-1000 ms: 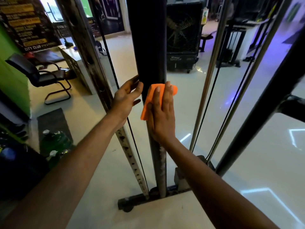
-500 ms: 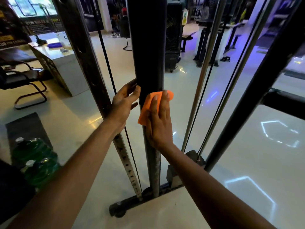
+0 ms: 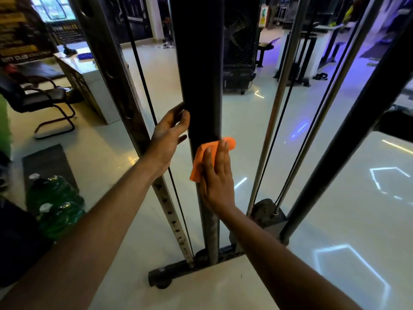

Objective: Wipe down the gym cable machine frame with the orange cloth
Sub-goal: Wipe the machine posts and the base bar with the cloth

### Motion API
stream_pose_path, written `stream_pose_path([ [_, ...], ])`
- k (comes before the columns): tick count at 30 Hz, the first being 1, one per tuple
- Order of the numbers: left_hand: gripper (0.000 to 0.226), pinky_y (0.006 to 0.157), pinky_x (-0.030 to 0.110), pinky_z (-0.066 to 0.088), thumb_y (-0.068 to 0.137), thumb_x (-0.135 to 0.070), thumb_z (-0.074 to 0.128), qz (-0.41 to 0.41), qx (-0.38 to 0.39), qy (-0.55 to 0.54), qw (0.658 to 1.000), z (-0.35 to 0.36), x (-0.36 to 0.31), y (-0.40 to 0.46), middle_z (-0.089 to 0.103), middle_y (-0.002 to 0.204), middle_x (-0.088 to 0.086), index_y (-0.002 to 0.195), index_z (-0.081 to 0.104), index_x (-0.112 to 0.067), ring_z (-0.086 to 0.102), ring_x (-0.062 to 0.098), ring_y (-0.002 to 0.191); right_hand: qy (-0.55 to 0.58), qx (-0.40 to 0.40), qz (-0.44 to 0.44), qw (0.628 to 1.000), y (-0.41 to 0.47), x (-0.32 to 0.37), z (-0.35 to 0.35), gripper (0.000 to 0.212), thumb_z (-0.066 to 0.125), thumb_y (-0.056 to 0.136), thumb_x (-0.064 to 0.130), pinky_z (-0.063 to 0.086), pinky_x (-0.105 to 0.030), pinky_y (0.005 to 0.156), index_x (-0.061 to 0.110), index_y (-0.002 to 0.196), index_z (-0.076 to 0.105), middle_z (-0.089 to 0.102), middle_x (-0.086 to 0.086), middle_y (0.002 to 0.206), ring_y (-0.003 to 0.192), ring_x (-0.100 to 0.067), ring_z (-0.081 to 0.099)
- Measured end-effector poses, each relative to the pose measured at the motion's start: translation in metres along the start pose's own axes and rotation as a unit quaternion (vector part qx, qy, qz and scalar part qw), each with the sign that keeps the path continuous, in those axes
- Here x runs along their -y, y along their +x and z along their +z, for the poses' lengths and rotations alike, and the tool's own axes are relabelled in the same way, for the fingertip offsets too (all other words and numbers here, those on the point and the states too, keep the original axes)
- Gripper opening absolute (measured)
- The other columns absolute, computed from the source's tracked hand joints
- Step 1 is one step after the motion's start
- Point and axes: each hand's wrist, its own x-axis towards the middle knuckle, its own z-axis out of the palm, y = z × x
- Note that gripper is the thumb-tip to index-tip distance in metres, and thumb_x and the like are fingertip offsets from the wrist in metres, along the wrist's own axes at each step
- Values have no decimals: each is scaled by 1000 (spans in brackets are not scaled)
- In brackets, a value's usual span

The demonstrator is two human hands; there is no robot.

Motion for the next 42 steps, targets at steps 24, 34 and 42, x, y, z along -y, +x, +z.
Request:
stream_pose_path([
  [24, 33, 115, 42, 46, 113, -46, 45, 84, -8, -30, 996, 34, 163, -51, 72, 135, -18, 141, 63, -40, 61, 13, 133, 44, -27, -67, 996, -136, -90, 87, 91, 62, 108, 15, 28, -71, 126, 26, 175, 3, -20, 0, 181, 168, -31, -14],
  [34, 51, 118, 55, 38, 109, -55, 48, 90, -1, -9, 996, 41, 247, -67, 59, 151, 1, 157, 50, -37, 56, 25, 137, 16, -112, -116, 987, -132, -102, 108, 89, 61, 110, 23, 22, -66, 131, 23, 175, 1, -19, -3, 181, 166, -19, -22],
  [42, 38, 120, 54, 35, 110, -55, 44, 45, -18, -17, 999, 59, 273, -87, 67, 137, 0, 134, 65, -33, 59, 23, 127, 19, 13, -82, 996, -192, -145, 122, 96, 60, 108, 39, 43, -71, 118, 38, 172, -12, -31, 10, 177, 167, -34, -14],
])
